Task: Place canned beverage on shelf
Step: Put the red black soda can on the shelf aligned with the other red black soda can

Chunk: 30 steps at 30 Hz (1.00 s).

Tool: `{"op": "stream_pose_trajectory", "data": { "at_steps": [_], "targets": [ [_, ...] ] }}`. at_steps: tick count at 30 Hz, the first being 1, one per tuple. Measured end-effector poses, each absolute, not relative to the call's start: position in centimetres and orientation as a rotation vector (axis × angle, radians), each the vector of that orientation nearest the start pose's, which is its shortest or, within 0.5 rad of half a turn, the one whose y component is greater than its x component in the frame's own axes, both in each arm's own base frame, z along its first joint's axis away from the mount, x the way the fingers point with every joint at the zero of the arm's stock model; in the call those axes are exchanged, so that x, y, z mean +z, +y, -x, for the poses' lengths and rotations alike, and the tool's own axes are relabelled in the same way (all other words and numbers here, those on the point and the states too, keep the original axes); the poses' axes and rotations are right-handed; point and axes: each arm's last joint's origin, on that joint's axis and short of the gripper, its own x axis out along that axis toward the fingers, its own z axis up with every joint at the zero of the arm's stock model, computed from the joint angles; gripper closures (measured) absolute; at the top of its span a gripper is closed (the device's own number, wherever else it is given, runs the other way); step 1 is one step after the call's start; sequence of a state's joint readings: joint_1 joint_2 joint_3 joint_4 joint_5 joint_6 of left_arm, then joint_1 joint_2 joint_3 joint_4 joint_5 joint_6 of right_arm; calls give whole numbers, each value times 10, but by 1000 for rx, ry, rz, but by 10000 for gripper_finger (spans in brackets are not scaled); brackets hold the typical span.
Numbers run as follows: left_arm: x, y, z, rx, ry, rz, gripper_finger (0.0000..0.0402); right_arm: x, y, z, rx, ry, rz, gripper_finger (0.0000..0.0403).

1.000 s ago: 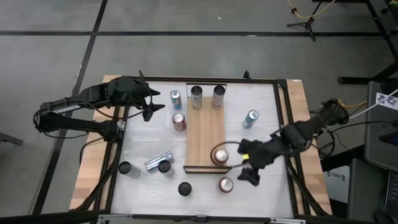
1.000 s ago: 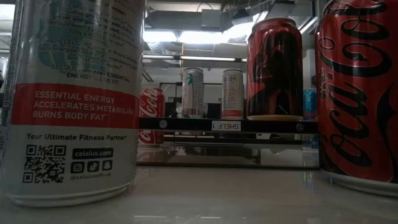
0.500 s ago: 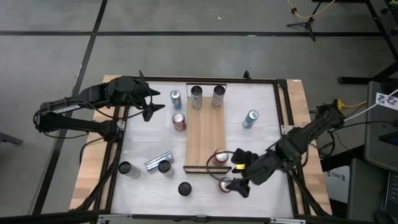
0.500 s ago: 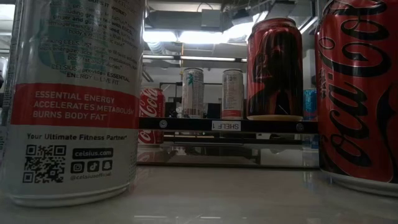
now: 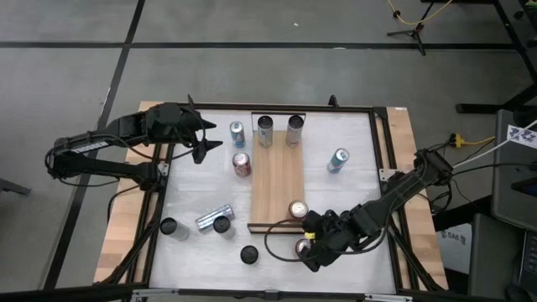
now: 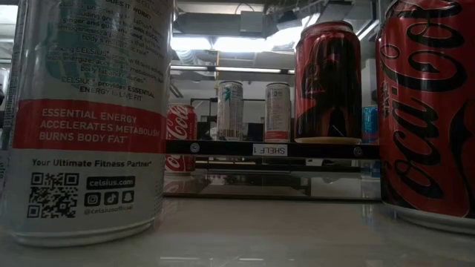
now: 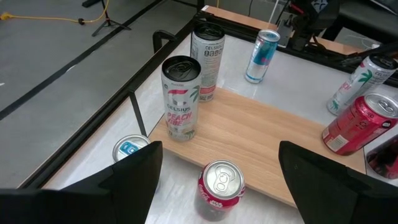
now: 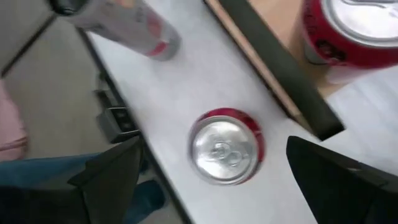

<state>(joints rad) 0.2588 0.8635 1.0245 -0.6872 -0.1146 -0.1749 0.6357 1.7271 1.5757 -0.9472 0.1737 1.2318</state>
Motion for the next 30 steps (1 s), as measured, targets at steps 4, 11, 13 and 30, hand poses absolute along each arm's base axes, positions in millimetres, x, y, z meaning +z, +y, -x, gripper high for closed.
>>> {"op": "stream_pose_trajectory", "data": {
  "at_steps": [4, 11, 13, 30],
  "targets": [
    [354, 45, -158, 410, 495, 207, 88, 292, 209, -292, -280, 1103, -646, 17],
    [354, 45, -158, 410, 495, 207, 88, 278, 213, -298, -314, 1132, -614, 17],
    [354, 45, -158, 410, 495, 207, 88, 273, 215, -300, -317, 1147, -611, 17],
    [354, 45, -158, 410, 495, 208, 88, 240, 225, -312, -372, 1217, -628, 17]
  ]
}}
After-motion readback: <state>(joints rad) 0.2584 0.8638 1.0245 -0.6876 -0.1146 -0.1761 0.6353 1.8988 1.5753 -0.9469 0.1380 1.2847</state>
